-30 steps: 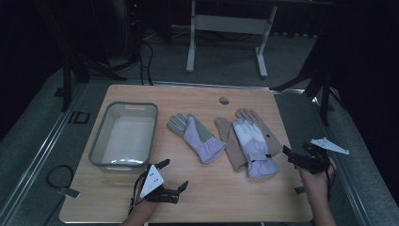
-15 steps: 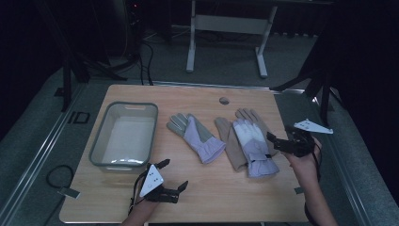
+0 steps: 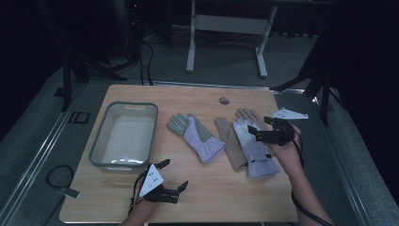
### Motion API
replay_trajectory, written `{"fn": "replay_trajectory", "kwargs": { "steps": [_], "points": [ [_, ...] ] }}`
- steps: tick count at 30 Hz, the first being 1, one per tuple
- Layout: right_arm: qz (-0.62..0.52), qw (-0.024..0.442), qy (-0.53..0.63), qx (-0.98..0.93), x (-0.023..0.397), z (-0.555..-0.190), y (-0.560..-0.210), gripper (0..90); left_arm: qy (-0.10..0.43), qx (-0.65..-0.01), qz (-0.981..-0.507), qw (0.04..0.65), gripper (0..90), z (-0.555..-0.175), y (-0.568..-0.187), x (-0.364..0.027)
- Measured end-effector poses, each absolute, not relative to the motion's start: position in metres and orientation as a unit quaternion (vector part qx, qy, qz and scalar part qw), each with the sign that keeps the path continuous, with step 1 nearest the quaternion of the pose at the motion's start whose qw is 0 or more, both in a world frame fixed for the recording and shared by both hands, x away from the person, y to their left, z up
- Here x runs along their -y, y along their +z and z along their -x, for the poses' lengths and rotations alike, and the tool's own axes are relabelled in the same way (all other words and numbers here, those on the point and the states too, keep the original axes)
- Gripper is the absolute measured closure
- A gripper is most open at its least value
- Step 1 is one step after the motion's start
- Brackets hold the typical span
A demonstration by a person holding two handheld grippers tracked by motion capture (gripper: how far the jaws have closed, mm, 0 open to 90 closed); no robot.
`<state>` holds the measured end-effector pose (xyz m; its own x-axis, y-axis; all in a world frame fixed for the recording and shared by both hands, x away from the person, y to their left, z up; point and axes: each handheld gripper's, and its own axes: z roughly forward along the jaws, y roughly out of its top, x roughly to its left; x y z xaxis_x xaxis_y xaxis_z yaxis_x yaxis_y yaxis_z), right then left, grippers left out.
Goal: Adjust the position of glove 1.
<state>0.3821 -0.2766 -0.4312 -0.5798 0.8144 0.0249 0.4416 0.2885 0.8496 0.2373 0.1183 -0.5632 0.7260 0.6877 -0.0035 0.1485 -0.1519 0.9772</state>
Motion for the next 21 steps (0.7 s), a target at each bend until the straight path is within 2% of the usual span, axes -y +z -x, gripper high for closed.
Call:
{"fn": "replay_trajectory", "kwargs": {
  "steps": [13,21],
  "points": [
    [-0.373,0.193,0.408,-0.811,0.221,-0.407,-0.452,28.9,0.228,-0.288,-0.721,0.587,0.8,-0.237,-0.563,-0.119],
    [-0.347,0.168,0.395,-0.834,0.19,-0.422,-0.47,43.0,0.227,-0.287,-0.722,0.588,0.7,-0.237,-0.563,-0.119]
  ]
}}
